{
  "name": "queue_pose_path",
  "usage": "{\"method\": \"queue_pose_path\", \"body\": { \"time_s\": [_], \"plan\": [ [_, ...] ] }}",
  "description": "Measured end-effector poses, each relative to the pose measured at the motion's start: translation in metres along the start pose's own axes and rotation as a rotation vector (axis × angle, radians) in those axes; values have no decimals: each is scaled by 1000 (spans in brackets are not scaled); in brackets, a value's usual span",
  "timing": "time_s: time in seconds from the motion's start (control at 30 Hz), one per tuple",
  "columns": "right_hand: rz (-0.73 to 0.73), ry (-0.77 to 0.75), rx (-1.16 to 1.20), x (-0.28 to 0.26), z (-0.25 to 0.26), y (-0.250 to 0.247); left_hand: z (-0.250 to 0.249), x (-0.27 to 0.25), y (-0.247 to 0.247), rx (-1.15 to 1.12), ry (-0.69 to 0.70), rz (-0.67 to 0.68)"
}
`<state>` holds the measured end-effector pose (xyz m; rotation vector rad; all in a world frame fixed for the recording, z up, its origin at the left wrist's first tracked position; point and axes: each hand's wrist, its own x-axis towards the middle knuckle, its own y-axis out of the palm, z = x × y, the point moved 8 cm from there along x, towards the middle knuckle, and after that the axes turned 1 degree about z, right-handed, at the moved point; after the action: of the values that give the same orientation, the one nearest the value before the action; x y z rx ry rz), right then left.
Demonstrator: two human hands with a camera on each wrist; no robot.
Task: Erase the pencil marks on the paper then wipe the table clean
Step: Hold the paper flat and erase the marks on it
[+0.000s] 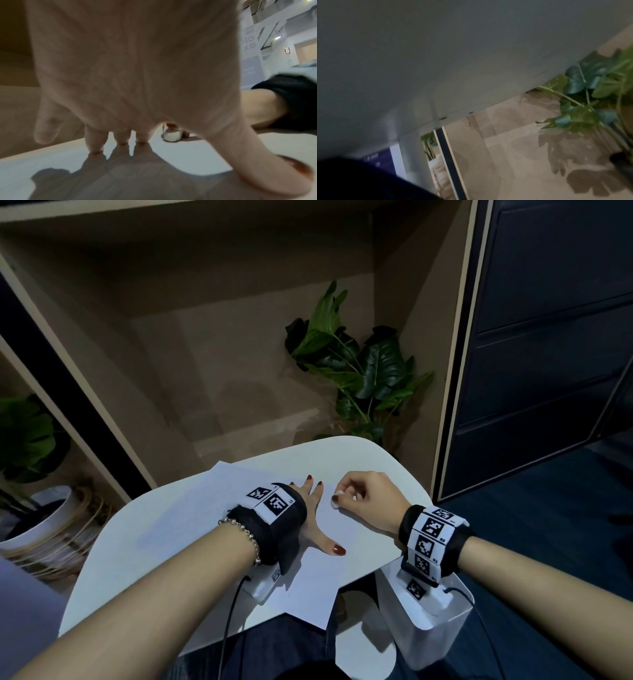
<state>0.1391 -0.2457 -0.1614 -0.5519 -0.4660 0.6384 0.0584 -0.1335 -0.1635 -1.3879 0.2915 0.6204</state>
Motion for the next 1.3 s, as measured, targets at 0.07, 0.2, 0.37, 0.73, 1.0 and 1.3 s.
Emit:
{"method": "queue_pose_path", "body": {
  "time_s": [0.07, 0.2, 0.37, 0.73, 1.0, 1.3],
  "plan": [
    [-89, 38, 0, 2, -5, -6, 3, 3, 3, -16, -5, -11],
    [-117, -7, 62, -1, 3, -10, 7, 7, 3, -33, -12, -17],
    [-2, -59, -114, -4, 15, 4, 6, 8, 4, -31, -12, -3],
    [-23, -72, -60, -2, 13, 6, 5, 5, 4, -34, -11, -8],
    [-72, -111, -34, -4, 16, 0, 3, -3, 6, -55, -24, 11],
    [-66, -31, 49, 0, 8, -1, 2, -3, 7, -61, -20, -31]
  ]
}}
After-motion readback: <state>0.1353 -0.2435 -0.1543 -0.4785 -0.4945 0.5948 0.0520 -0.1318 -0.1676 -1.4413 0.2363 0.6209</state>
